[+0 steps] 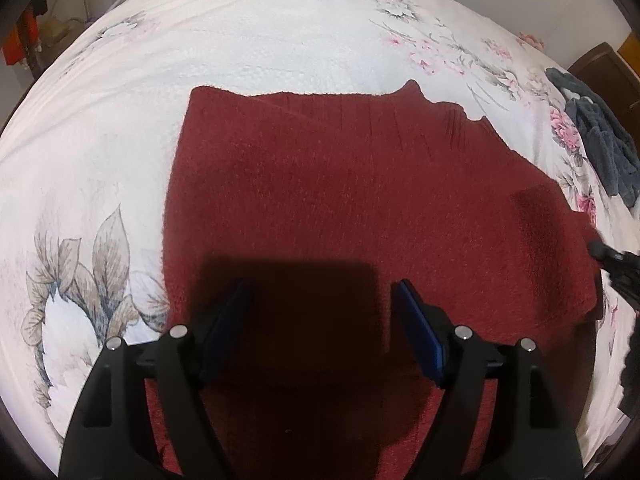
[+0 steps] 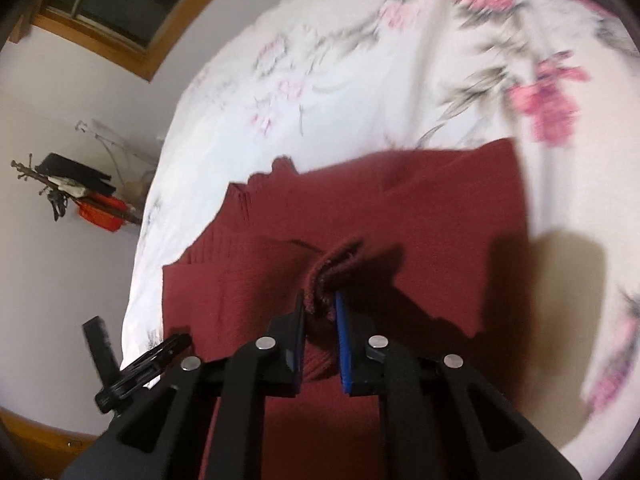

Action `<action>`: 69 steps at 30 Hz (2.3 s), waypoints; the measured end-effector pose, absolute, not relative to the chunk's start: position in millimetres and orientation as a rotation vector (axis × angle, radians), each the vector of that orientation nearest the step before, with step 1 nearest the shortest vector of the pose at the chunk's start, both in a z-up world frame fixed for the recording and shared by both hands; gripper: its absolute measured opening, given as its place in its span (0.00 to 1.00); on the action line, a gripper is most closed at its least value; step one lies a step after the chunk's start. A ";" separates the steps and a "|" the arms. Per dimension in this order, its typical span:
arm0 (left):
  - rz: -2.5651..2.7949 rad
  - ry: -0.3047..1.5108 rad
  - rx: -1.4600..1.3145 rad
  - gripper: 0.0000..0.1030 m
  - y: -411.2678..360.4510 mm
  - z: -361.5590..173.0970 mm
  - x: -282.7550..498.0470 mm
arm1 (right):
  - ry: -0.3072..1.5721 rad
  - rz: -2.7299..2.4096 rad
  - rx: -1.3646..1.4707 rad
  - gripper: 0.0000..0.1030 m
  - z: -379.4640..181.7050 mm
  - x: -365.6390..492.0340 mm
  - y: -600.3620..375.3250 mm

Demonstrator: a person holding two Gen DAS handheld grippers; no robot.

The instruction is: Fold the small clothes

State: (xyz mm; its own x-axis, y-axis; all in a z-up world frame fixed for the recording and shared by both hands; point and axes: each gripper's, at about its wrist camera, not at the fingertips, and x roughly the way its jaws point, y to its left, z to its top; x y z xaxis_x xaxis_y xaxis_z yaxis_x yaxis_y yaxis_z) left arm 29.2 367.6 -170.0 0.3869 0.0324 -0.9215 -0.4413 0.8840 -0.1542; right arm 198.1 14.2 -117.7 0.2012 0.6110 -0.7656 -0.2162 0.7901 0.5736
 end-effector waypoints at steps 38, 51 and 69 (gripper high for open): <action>0.215 1.202 -0.272 0.81 326.2 -170.4 20.6 | 1.329 0.508 0.260 0.11 -156.3 180.8 -16.4; 0.323 1.252 -0.287 0.83 315.3 -116.8 -141.0 | 1.434 0.666 0.161 0.50 -116.3 25.9 -79.5; 0.410 1.488 -0.459 0.83 309.0 -157.9 -279.3 | 1.680 0.597 0.214 0.56 -169.1 -77.6 -130.5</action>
State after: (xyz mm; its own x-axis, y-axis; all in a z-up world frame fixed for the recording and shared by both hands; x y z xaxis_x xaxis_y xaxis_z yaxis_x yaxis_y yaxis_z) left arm -279.3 309.0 -157.9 0.0454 -0.0192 -0.9988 -0.5282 0.8482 -0.0403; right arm -77.6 -130.5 -169.1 -0.2059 0.4599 -0.8637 -0.1878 0.8477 0.4962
